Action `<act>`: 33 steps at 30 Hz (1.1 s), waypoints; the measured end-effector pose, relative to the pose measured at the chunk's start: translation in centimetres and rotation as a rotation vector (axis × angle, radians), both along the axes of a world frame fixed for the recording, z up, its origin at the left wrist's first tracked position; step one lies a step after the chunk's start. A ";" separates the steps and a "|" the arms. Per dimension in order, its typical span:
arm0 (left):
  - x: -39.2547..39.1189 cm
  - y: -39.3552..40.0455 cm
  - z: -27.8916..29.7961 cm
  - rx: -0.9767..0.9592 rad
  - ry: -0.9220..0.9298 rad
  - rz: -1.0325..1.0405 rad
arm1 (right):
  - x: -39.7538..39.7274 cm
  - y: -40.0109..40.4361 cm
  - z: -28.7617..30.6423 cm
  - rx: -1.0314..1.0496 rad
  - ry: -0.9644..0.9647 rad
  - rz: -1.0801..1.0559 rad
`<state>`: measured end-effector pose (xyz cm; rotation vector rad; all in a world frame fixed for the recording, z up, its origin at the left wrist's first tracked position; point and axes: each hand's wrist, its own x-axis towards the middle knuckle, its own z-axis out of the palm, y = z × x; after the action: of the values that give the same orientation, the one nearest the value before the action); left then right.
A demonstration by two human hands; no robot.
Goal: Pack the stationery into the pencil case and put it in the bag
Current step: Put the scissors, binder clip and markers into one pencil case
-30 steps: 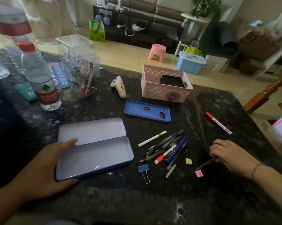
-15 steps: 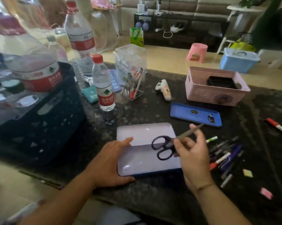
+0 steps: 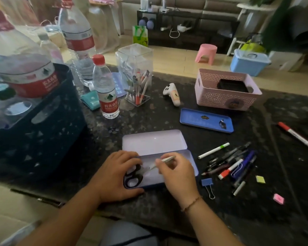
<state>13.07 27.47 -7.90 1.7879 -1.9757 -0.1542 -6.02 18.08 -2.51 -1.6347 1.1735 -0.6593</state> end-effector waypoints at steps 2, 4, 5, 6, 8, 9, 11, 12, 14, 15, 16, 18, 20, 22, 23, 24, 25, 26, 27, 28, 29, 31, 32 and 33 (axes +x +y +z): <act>0.0 0.0 0.0 -0.008 -0.001 -0.003 | -1.9 -1.2 0.0 -0.061 0.057 -0.037; 0.0 0.0 0.0 -0.006 -0.009 0.000 | -3.9 -2.0 -0.2 -0.126 0.102 0.014; 0.0 0.0 0.0 -0.005 -0.013 0.004 | -5.0 -2.1 -0.3 -0.178 0.118 0.049; -0.1 0.0 0.0 -0.002 -0.014 0.008 | -6.1 -2.0 -0.4 -0.248 0.144 0.074; -0.2 0.1 0.1 0.005 -0.011 0.013 | -8.7 -1.5 -0.6 -0.412 0.234 0.043; -0.2 0.1 0.1 0.010 -0.015 0.012 | -10.0 -1.4 -0.9 -0.484 0.306 0.005; -0.3 0.1 0.1 0.023 -0.044 -0.003 | -11.9 -1.6 -1.8 -0.520 0.479 -0.024; -0.3 0.1 0.1 0.026 -0.061 -0.010 | -12.2 -1.7 -2.2 -0.511 0.559 0.010; -0.3 0.1 0.2 0.026 -0.071 -0.014 | -12.0 -2.0 -2.6 -0.515 0.661 0.104; -0.3 0.1 0.2 0.026 -0.064 -0.010 | -11.7 -2.2 -2.5 -0.492 0.684 0.131; -0.4 0.2 0.2 0.029 -0.054 -0.005 | -11.4 -2.4 -2.2 -0.454 0.684 0.143; -0.4 0.2 0.2 0.028 -0.041 0.004 | -11.1 -3.1 -1.5 -0.398 0.638 0.136; -0.4 0.2 0.2 0.025 -0.045 0.003 | -11.1 -4.0 -0.8 -0.367 0.608 0.108; -0.3 0.2 0.3 0.026 -0.057 0.000 | -11.3 -5.0 0.2 -0.387 0.578 0.067; -0.3 0.2 0.3 0.036 -0.063 0.000 | -11.3 -5.4 0.8 -0.375 0.553 0.045; -0.3 0.2 0.4 0.051 -0.067 -0.001 | -11.2 -5.7 1.6 -0.337 0.496 0.019; -0.3 0.3 0.4 0.068 -0.070 -0.005 | -10.9 -6.1 2.4 -0.283 0.399 -0.015; -0.3 0.4 0.4 0.083 -0.073 -0.011 | -10.3 -6.5 3.1 -0.233 0.287 -0.060; -0.2 0.4 0.4 0.093 -0.075 -0.022 | -9.5 -6.7 3.6 -0.212 0.200 -0.109; -0.1 0.3 0.3 0.098 -0.067 -0.032 | -8.5 -6.9 3.7 -0.229 0.170 -0.140; 0.1 0.3 0.2 0.098 -0.051 -0.035 | -7.3 -6.9 3.4 -0.265 0.205 -0.141; 0.3 0.2 0.0 0.098 -0.007 -0.012 | -5.0 -6.4 2.3 -0.335 0.363 -0.097; 0.4 0.2 -0.1 0.097 0.010 0.004 | -4.1 -6.1 1.4 -0.368 0.441 -0.074; 0.4 0.1 -0.3 0.093 0.020 0.014 | -3.4 -5.8 0.4 -0.409 0.506 -0.065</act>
<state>13.51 27.62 -8.15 1.8503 -1.9713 -0.2622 -9.42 12.31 -2.10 -2.2018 1.5266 -0.5660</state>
